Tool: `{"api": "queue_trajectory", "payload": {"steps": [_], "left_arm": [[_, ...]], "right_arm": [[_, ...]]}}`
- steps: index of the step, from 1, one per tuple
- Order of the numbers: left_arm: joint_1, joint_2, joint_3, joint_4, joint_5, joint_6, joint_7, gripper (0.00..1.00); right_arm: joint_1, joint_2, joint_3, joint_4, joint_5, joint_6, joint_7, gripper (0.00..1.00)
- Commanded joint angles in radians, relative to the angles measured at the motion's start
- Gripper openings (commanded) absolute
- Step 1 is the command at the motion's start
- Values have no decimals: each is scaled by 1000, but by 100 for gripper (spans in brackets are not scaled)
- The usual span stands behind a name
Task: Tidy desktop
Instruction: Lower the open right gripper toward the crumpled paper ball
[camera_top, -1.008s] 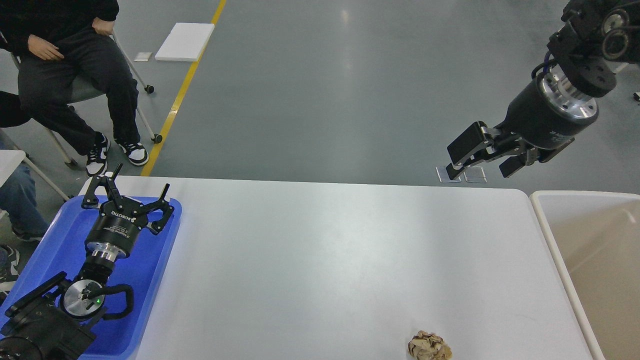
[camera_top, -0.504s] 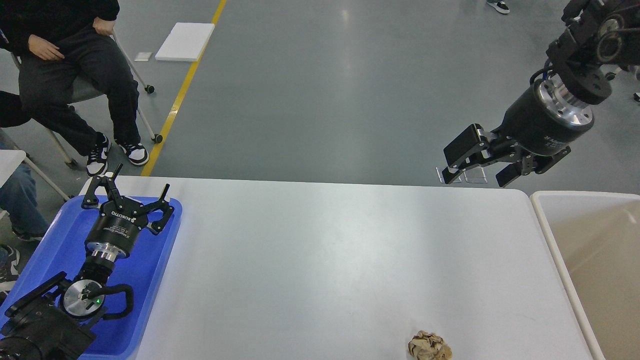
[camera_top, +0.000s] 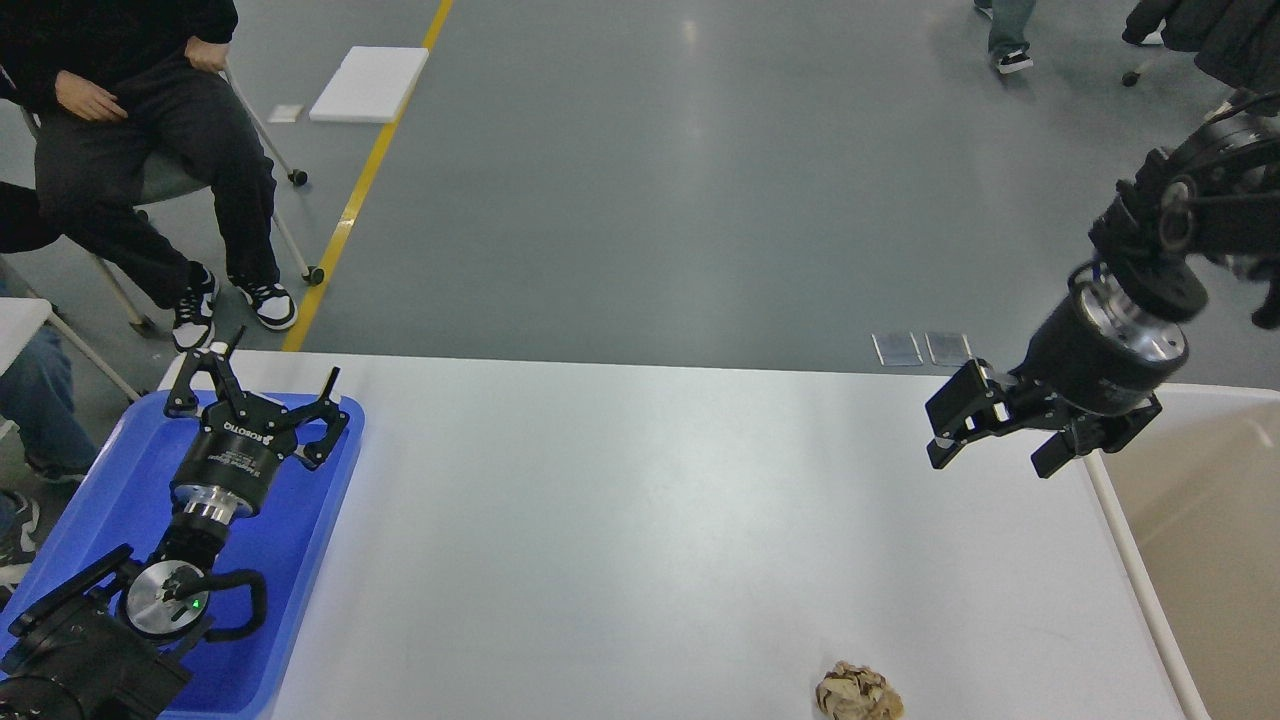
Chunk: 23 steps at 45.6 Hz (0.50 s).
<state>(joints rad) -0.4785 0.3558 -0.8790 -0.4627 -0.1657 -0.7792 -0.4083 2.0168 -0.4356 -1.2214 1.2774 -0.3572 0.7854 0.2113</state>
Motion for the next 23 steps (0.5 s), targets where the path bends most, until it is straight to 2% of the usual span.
{"api": "queue_trajectory", "payload": {"steps": [1, 9, 17, 23], "left_arm": [[0, 0, 0, 1, 0, 0, 0, 99], [0, 0, 0, -1, 0, 0, 0, 99], [0, 0, 0, -1, 0, 0, 0, 99], [0, 0, 0, -1, 0, 0, 0, 99]], "right_arm": [[-118, -31, 26, -15, -85, 0, -1, 100], [-213, -11, 31, -6, -95, -11, -39, 100], [-282, 20, 34, 69, -95, -147, -52, 100], [-323, 90, 37, 109, -77, -274, -52, 100]]}}
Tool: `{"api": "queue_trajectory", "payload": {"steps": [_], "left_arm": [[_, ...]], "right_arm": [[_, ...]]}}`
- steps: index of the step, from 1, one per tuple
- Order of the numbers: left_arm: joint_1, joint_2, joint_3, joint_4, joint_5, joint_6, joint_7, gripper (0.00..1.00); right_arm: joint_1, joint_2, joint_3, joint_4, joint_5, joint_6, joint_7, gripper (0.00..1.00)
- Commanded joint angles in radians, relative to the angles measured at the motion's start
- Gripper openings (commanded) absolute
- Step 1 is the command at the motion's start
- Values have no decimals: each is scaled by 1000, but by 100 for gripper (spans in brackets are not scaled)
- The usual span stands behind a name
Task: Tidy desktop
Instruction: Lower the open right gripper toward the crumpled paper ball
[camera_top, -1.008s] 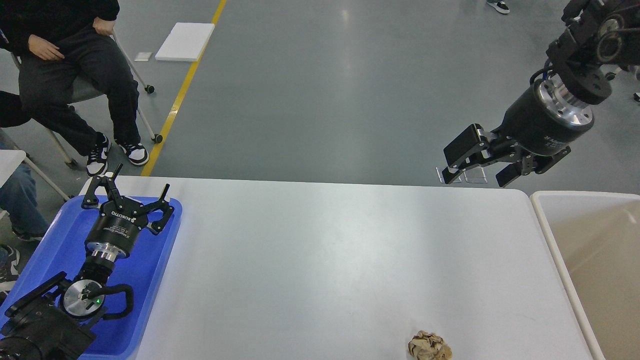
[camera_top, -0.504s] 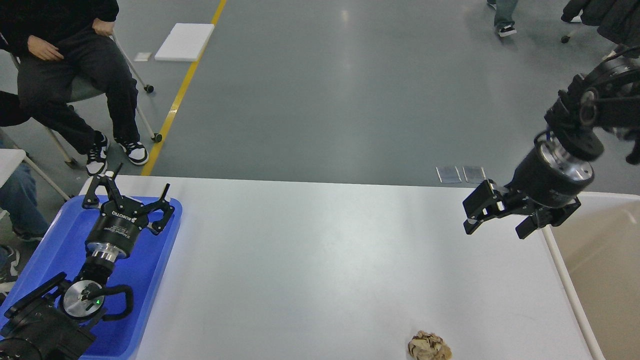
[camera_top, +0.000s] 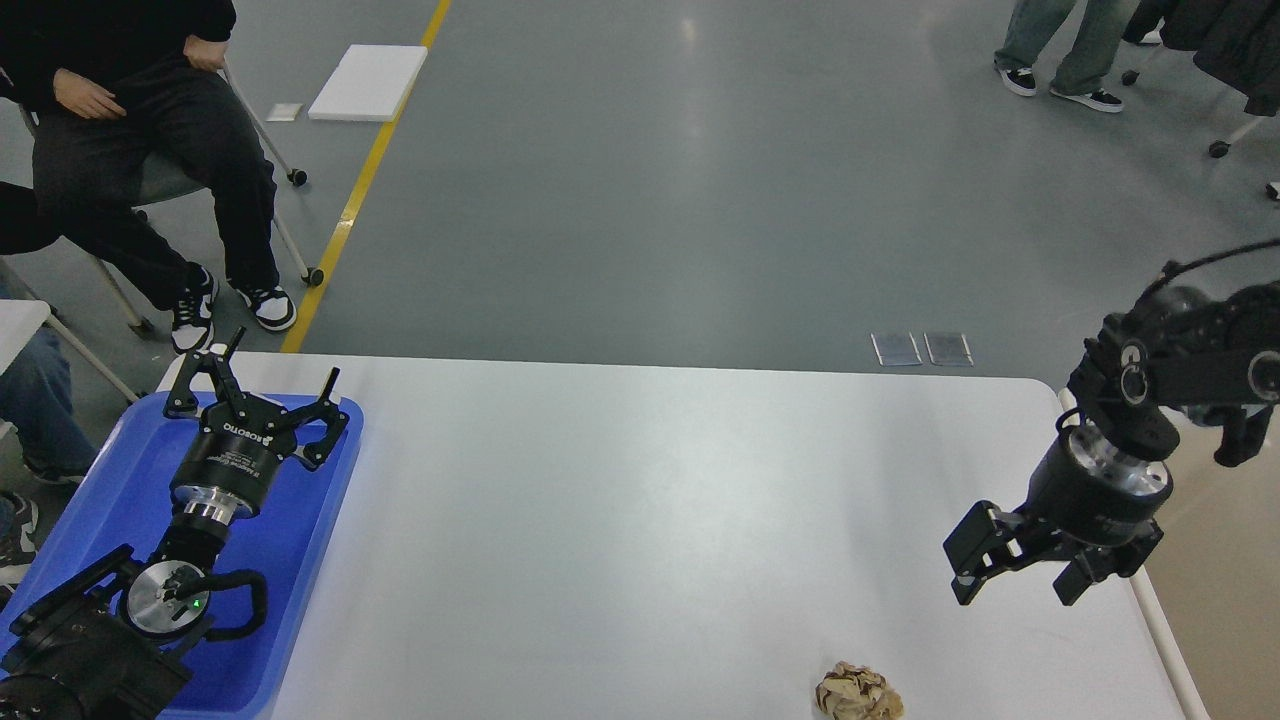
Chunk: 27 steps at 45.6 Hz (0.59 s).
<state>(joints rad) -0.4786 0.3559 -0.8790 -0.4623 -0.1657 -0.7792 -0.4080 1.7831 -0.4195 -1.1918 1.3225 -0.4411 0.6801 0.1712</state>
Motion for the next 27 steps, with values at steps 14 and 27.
{"api": "queue_trajectory", "payload": {"steps": [14, 27], "left_arm": [[0, 0, 0, 1, 0, 0, 0, 99], [0, 0, 0, 1, 0, 0, 0, 99]], "right_arm": [[-126, 68, 113, 161, 9, -310, -68, 100], [-202, 25, 184, 202, 9, -407, -75, 97]]}}
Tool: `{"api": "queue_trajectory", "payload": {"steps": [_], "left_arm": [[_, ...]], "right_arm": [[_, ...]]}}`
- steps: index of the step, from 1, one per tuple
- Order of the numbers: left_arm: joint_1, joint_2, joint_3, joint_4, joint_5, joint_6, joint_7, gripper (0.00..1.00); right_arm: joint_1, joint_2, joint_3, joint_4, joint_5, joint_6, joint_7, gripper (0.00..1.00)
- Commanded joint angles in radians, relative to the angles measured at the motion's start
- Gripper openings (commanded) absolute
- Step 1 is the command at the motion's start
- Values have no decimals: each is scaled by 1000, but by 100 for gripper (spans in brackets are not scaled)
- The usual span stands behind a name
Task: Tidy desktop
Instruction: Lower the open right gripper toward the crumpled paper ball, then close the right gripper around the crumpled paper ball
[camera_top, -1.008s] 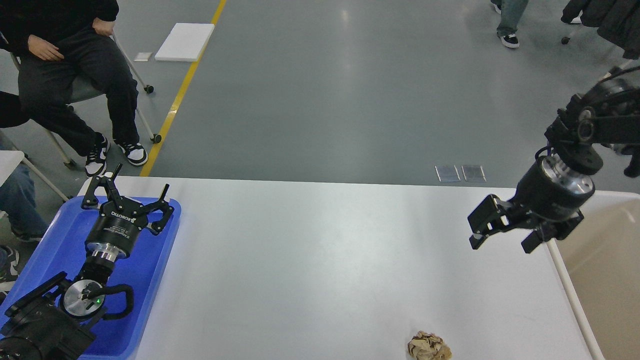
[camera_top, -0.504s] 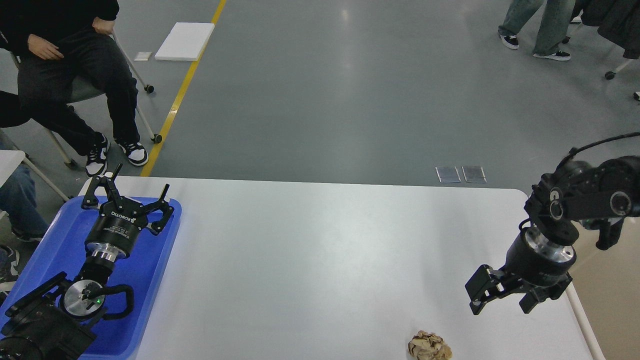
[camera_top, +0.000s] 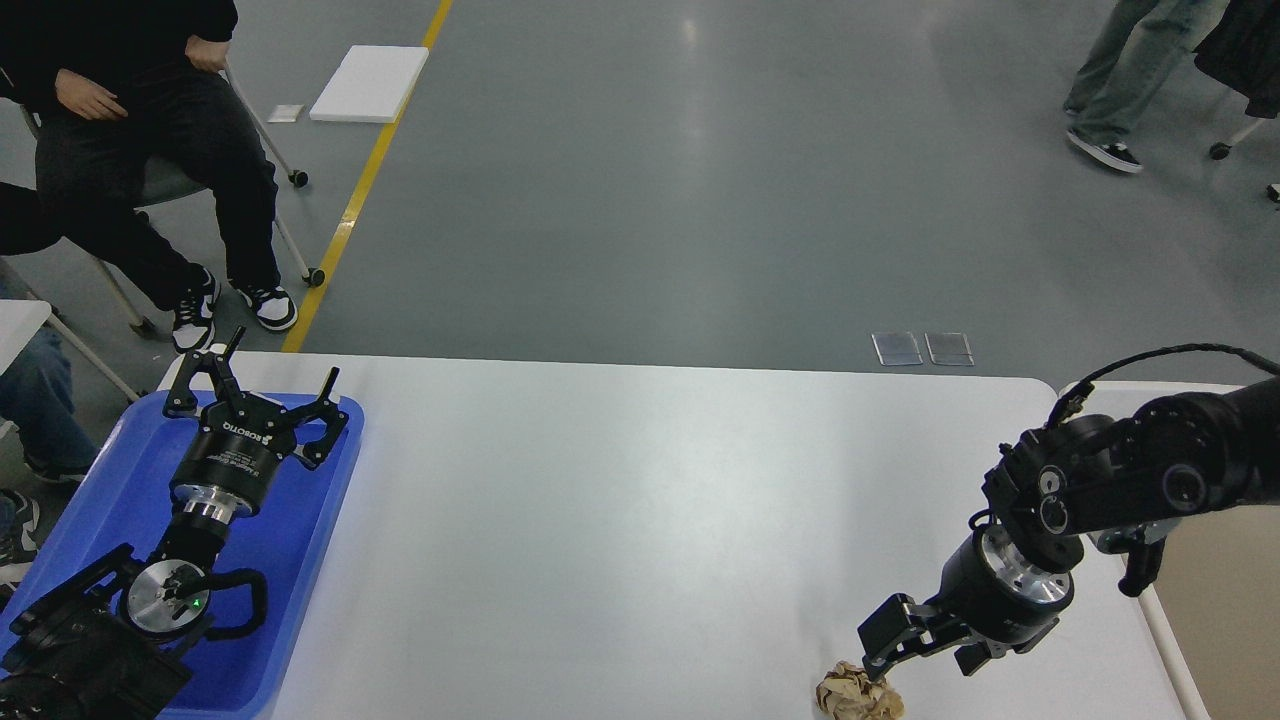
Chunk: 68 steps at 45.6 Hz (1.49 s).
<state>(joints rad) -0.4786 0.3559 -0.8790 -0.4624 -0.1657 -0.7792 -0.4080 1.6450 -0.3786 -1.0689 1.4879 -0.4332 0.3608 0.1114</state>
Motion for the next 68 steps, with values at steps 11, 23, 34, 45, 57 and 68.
{"api": "queue_trajectory", "payload": {"steps": [11, 23, 34, 45, 57, 68], "left_arm": [[0, 0, 0, 1, 0, 0, 0, 99], [0, 0, 0, 1, 0, 0, 0, 99], [0, 0, 0, 1, 0, 0, 0, 99], [0, 0, 0, -1, 0, 0, 0, 99], [0, 0, 0, -1, 0, 0, 0, 99], [0, 0, 0, -1, 0, 0, 0, 99]], "right_arm": [[-152, -19, 119, 28, -12, -275, -21, 97], [-192, -53, 136, -26, -30, -275, -22, 99], [-234, -46, 132, -43, -196, -284, -25, 98], [-280, -28, 136, -43, -285, -290, -76, 98], [-297, -6, 145, -44, -295, -321, -76, 98], [-314, 0, 178, -44, -294, -321, -76, 98]]}}
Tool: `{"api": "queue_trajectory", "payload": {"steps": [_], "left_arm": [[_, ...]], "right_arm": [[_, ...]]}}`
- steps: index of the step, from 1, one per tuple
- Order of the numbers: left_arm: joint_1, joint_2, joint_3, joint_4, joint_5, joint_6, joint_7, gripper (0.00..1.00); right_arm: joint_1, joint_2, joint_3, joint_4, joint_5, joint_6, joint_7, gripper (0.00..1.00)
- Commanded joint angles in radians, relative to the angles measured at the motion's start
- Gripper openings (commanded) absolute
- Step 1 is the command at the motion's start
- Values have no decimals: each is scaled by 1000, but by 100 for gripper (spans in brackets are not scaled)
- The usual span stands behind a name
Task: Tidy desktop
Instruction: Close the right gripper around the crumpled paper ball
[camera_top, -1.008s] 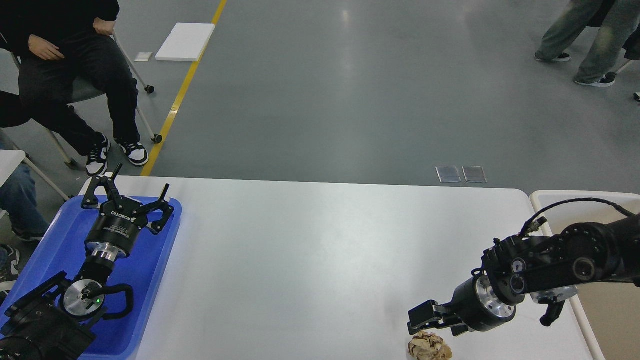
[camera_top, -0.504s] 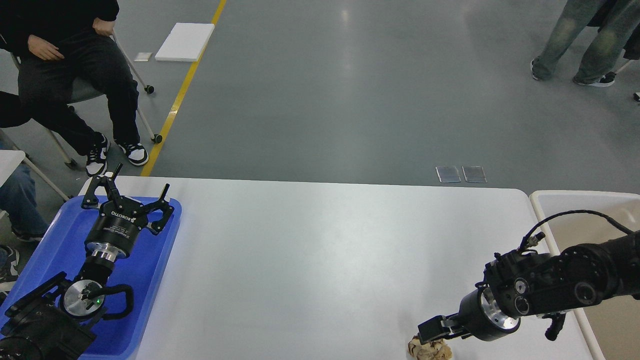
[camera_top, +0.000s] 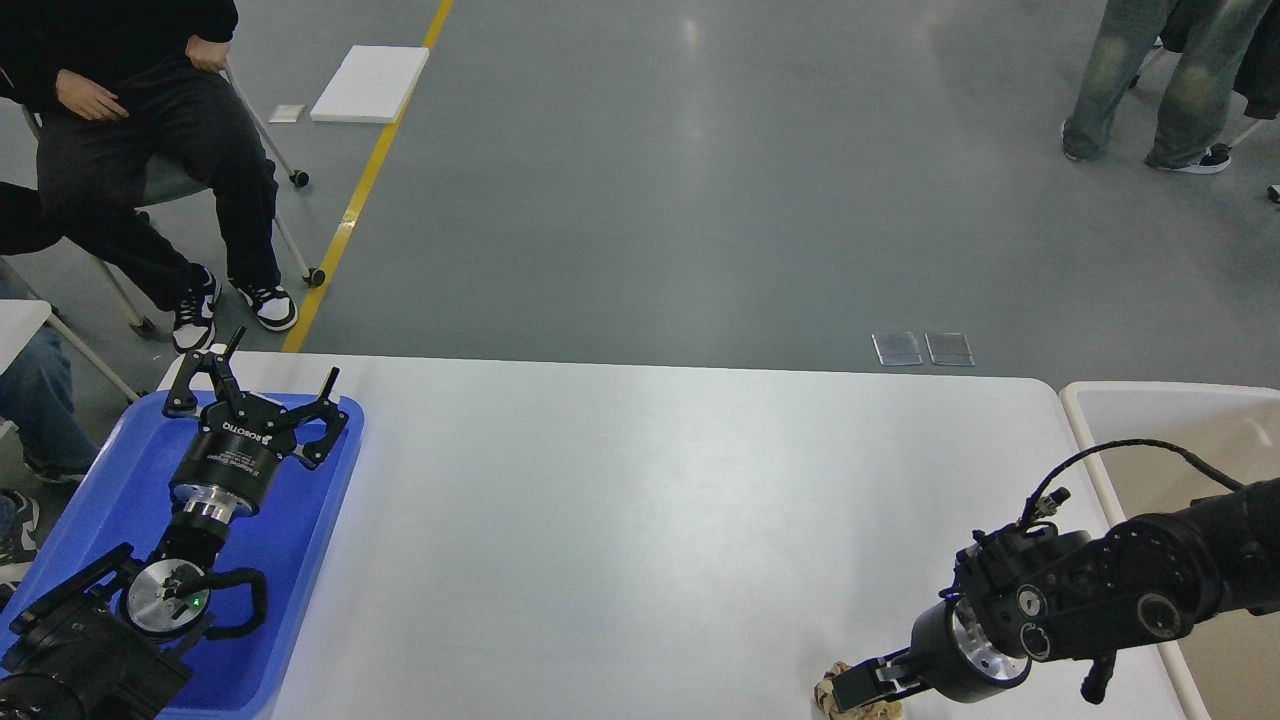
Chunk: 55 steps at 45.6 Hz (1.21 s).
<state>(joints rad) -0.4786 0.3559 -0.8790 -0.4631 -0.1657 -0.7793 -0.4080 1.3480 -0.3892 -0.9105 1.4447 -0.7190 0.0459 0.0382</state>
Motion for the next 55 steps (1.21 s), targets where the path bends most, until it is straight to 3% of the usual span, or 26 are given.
{"api": "queue_trajectory", "payload": {"steps": [1, 19, 25, 51, 55], "left_arm": [[0, 0, 0, 0, 0, 0, 0, 99], [0, 0, 0, 0, 0, 0, 0, 99], [0, 0, 0, 1, 0, 0, 0, 99], [0, 0, 0, 0, 0, 0, 0, 99], [0, 0, 0, 0, 0, 0, 0, 99]], "right_arm": [[-16, 12, 19, -1, -10, -6, -3, 98], [-44, 39, 51, -1, -7, -11, -4, 98], [-55, 44, 50, -6, -8, -29, -4, 92], [-118, 70, 50, -66, -7, -75, -4, 92], [-130, 78, 50, -69, -7, -89, -4, 83]]}}
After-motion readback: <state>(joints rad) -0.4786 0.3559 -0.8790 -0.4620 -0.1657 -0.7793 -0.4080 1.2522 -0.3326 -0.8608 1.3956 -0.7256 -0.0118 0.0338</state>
